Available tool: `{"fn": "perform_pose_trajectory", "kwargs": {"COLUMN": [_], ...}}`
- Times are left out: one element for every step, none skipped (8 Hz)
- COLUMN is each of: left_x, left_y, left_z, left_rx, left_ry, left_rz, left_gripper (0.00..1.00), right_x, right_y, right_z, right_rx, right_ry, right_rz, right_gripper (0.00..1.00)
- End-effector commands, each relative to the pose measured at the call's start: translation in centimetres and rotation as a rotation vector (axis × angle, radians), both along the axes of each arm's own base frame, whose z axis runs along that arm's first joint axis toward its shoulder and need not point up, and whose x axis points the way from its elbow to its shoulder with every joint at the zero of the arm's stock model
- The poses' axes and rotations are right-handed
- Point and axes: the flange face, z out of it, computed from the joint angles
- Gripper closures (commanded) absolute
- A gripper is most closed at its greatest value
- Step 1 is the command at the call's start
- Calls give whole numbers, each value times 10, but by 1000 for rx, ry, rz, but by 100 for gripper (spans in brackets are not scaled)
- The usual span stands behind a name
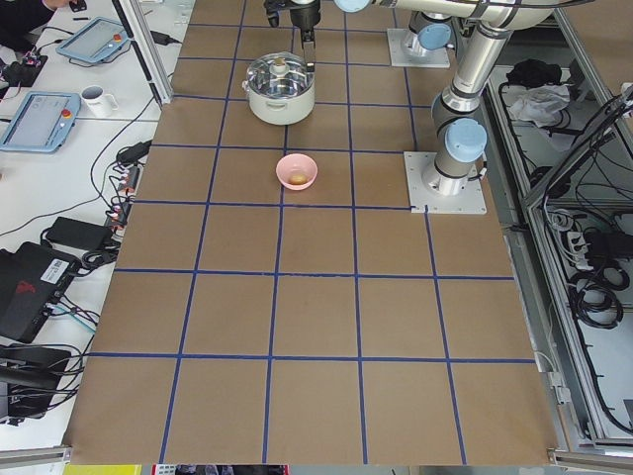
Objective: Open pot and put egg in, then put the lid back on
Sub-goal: 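Lower the left gripper to the egg while the right reaches the lid knob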
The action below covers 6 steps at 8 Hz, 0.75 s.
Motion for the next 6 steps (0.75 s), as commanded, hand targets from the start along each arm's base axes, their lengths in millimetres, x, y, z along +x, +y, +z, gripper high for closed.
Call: {"fn": "perform_pose_trajectory", "kwargs": {"left_x": [2,8,20,41,57,76], "left_y": [0,-3,-9,-16,-23,-34], "left_z": [1,0,-6,-16,-33,-67], "left_rx": [-1,1,13,31,49,61], "left_ry": [-3,3,1,18,30,31], "left_rz": [4,20,32,-2,-61,-91], "left_gripper": [0,0,0,0,0,0], "right_x": [0,0,-1,-1,-1,-1], "right_y": [3,2,3,2,3,1], "right_z": [-1,0,-6,-9,-7,-6], "right_rx": [5,-7,6,11,5,-7], "right_ry": [4,6,19,16,17,14], "right_rz": [1,-1,-1,1,-1,-3], "right_gripper": [0,0,0,0,0,0]}}
